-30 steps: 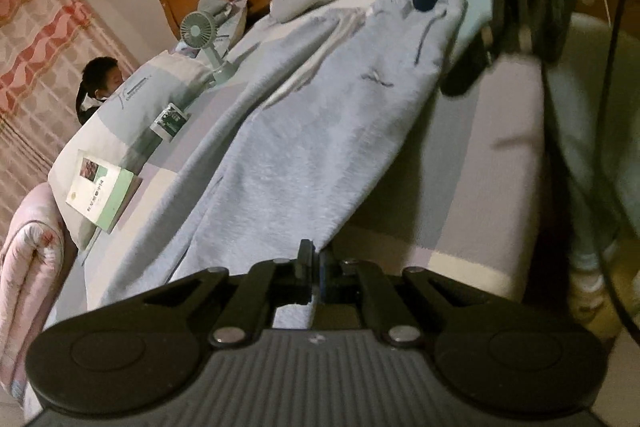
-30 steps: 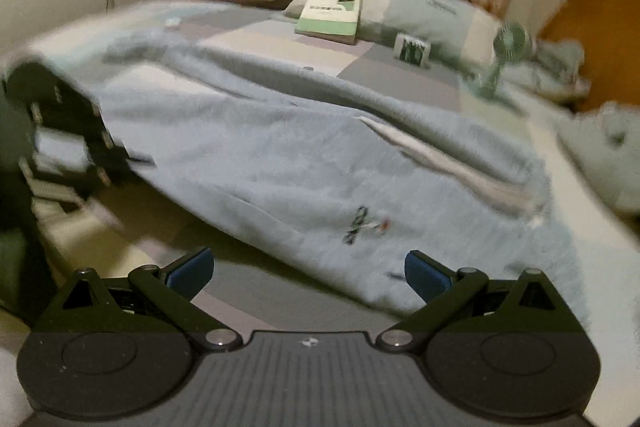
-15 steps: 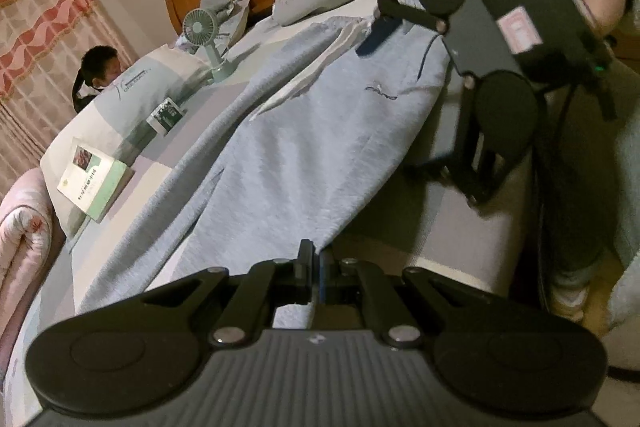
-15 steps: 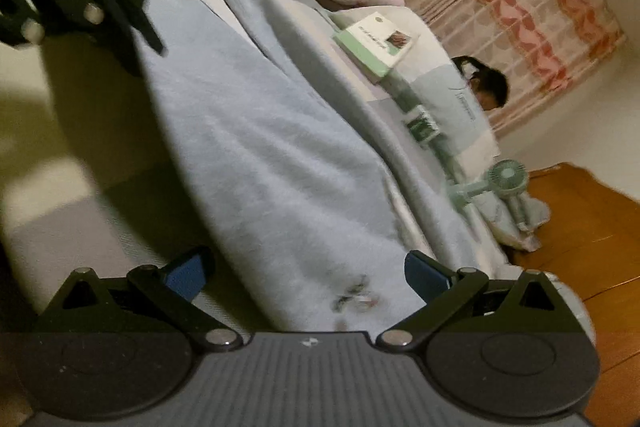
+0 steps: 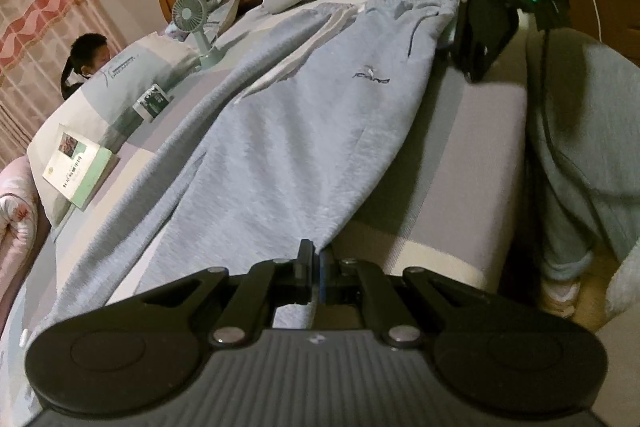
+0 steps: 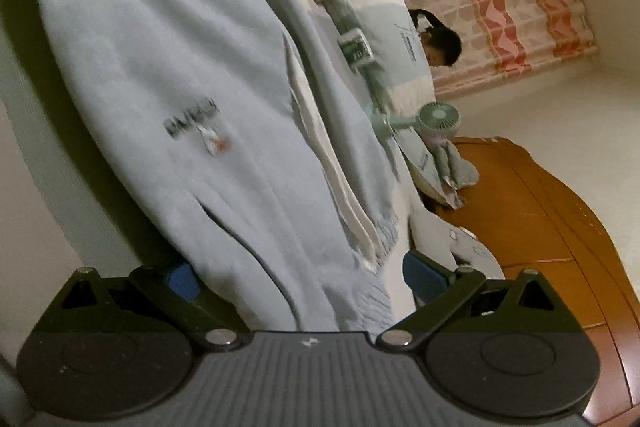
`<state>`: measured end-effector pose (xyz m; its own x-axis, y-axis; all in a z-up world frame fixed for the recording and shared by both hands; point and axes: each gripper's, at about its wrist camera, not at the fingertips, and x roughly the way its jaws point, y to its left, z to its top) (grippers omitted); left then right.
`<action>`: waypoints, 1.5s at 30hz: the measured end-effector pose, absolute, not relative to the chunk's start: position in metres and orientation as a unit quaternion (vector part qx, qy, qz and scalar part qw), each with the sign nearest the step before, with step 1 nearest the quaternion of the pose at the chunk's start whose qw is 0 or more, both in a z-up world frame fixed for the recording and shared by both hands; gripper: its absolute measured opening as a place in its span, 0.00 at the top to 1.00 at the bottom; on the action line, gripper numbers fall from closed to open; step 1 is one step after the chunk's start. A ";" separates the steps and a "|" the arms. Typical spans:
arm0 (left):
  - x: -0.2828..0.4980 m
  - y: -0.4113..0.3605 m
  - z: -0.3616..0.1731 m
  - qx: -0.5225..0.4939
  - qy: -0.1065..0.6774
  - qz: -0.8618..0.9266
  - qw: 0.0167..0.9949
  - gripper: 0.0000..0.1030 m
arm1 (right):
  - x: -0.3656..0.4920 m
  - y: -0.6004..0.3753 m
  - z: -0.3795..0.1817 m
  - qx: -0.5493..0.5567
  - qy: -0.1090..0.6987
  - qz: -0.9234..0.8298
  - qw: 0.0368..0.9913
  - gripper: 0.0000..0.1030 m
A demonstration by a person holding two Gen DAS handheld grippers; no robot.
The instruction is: Fold clothes
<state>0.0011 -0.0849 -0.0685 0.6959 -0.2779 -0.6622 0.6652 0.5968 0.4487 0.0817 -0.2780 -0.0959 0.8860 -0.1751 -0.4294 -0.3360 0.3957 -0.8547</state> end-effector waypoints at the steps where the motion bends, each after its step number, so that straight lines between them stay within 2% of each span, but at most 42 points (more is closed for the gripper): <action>1: 0.001 -0.085 -0.070 0.352 0.276 -0.278 0.850 0.99 | 0.082 -0.279 -0.098 -0.555 0.233 0.051 0.797 0.10; 2: 0.002 -0.085 -0.072 0.351 0.278 -0.279 0.849 0.99 | 0.082 -0.279 -0.099 -0.562 0.232 0.051 0.792 0.13; 5: 0.003 -0.085 -0.076 0.349 0.285 -0.280 0.848 0.99 | 0.077 -0.273 -0.111 -0.598 0.221 0.064 0.768 0.35; 7: 0.004 -0.085 -0.078 0.348 0.288 -0.280 0.847 0.99 | 0.075 -0.268 -0.118 -0.611 0.222 0.078 0.756 0.56; 8: 0.005 -0.085 -0.079 0.347 0.289 -0.281 0.847 0.99 | 0.075 -0.266 -0.121 -0.616 0.223 0.085 0.751 0.62; 9: 0.005 -0.085 -0.078 0.345 0.290 -0.281 0.847 0.99 | 0.074 -0.265 -0.123 -0.617 0.228 0.091 0.747 0.74; 10: 0.005 -0.084 -0.078 0.344 0.289 -0.282 0.848 0.99 | 0.073 -0.264 -0.124 -0.617 0.236 0.097 0.745 0.80; 13: 0.005 -0.083 -0.074 0.340 0.287 -0.282 0.850 0.99 | 0.069 -0.267 -0.118 -0.610 0.241 0.108 0.747 0.86; 24: -0.005 -0.081 -0.052 0.355 0.261 -0.296 0.847 0.99 | 0.046 -0.286 -0.073 -0.586 0.261 0.149 0.752 0.89; 37: -0.016 -0.083 -0.069 0.371 0.288 -0.313 0.825 0.99 | 0.036 -0.294 -0.081 -0.557 0.319 0.180 0.746 0.92; 39: -0.017 -0.083 -0.068 0.369 0.290 -0.311 0.826 0.98 | 0.035 -0.296 -0.080 -0.550 0.323 0.178 0.749 0.91; 41: -0.018 -0.083 -0.068 0.367 0.293 -0.309 0.827 0.88 | 0.032 -0.299 -0.080 -0.541 0.329 0.175 0.753 0.91; 45: -0.019 -0.073 -0.061 0.349 0.296 -0.301 0.837 0.87 | 0.030 -0.312 -0.066 -0.493 0.343 0.166 0.782 0.87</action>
